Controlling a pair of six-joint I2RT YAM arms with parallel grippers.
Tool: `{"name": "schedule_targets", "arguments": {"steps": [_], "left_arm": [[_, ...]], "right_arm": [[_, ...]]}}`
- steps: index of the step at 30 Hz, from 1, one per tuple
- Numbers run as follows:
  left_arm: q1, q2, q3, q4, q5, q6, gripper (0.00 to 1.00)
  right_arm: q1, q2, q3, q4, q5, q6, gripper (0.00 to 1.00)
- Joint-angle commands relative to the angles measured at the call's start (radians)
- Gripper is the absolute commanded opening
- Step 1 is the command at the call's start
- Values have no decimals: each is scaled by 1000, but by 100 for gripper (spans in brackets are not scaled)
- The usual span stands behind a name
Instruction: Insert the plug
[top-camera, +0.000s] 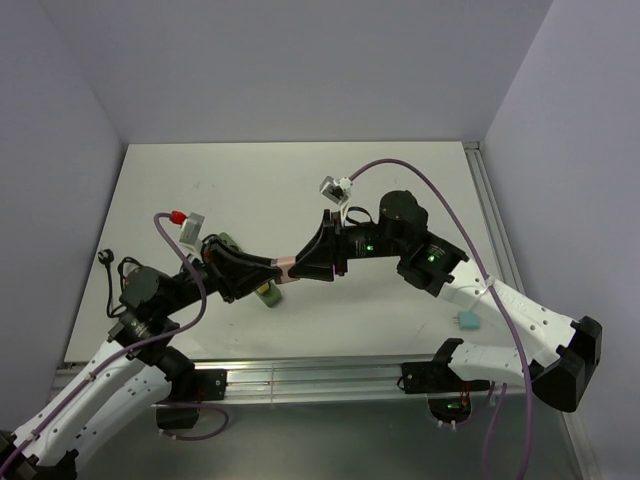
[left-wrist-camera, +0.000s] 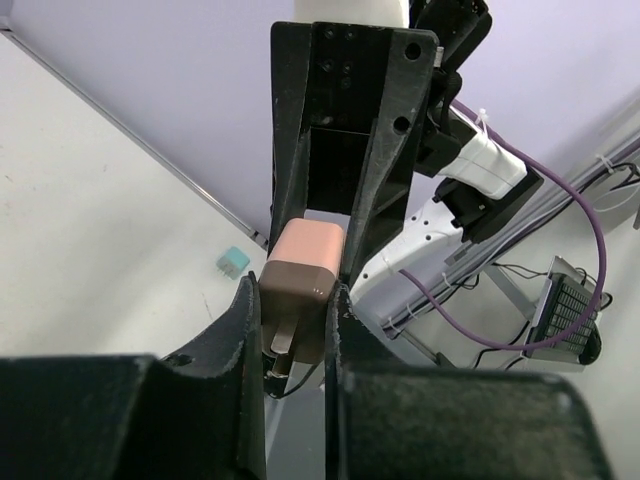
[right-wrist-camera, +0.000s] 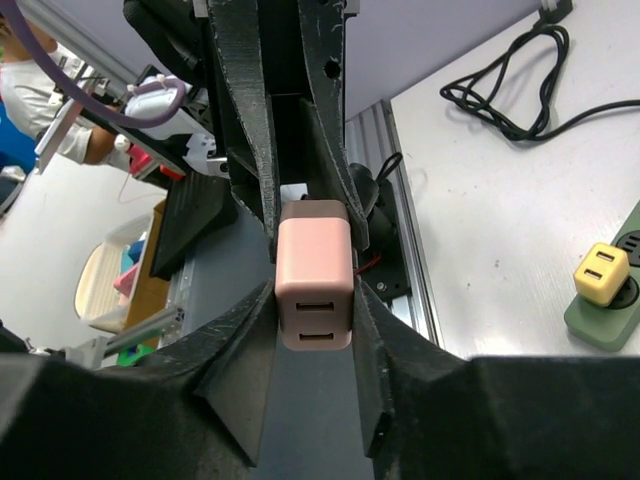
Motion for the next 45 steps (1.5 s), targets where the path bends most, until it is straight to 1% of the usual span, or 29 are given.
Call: {"name": "schedule_targets", "arguments": {"steps": [1, 7, 14, 16, 18, 20, 21, 22, 23, 24, 26, 27, 28, 30, 31, 34, 35, 36, 37, 38, 39, 40, 41, 42, 43, 44, 45], "left_arm": [[1, -29, 2, 40, -50, 5, 0], [3, -37, -36, 124, -67, -43, 0], [3, -28, -58, 172, -50, -70, 0], [3, -25, -59, 181, -44, -72, 0], [1, -23, -61, 187, -38, -74, 0], [3, -22, -53, 168, -44, -64, 1], [3, -22, -45, 99, -80, -57, 9], [1, -34, -19, 36, -120, -26, 22], [3, -46, -6, -24, -160, -8, 51], [3, -58, 11, -161, -264, 12, 62], [3, -104, 62, -292, -387, 60, 81], [3, -121, 79, -385, -463, 69, 85], [3, -153, 109, -494, -572, 78, 86], [3, -178, 136, -601, -684, 74, 88], [1, -195, 160, -703, -800, 46, 88], [3, -210, 197, -837, -960, -24, 85], [3, -215, 197, -874, -978, -34, 83], [1, -215, 188, -882, -989, -37, 83], [3, -213, 183, -888, -1007, -44, 82], [3, -207, 177, -896, -1019, -55, 81], [1, -200, 174, -899, -1028, -63, 79], [1, -181, 168, -900, -1038, -64, 77], [1, -169, 163, -894, -1048, -61, 77], [3, -157, 159, -891, -1052, -57, 77], [3, -131, 157, -899, -1061, -61, 77], [1, -120, 160, -906, -1073, -69, 75], [3, -108, 160, -932, -1102, -78, 74]], "right_arm": [[6, -5, 32, 50, -27, 23, 43], [8, 7, 8, 151, -61, 75, 45], [6, 37, 24, 177, -87, 87, 45], [8, 53, 31, 187, -90, 93, 38], [9, 67, 38, 190, -93, 101, 26], [13, 94, 61, 179, -89, 92, 0], [20, 108, 84, 162, -72, 82, 0], [25, 116, 96, 121, -55, 52, 0], [29, 122, 109, 96, -32, 37, 0], [36, 136, 130, 75, 24, 32, 0], [36, 159, 161, 12, 61, 4, 0], [36, 184, 196, -16, 98, -6, 0], [39, 197, 213, -64, 120, -29, 0], [42, 240, 262, -105, 147, -49, 0], [43, 255, 280, -146, 190, -69, 0], [52, 339, 379, -259, 273, -115, 0], [54, 367, 444, -295, 299, -129, 0], [59, 427, 483, -335, 327, -145, 0], [71, 457, 520, -409, 391, -174, 0], [80, 490, 597, -447, 425, -186, 0], [88, 557, 638, -485, 453, -198, 0], [101, 591, 679, -554, 507, -218, 0], [109, 626, 763, -589, 537, -226, 0], [117, 698, 809, -663, 572, -237, 0], [123, 738, 857, -700, 597, -244, 0], [138, 775, 952, -737, 655, -250, 0], [146, 850, 998, -805, 681, -261, 0]]}}
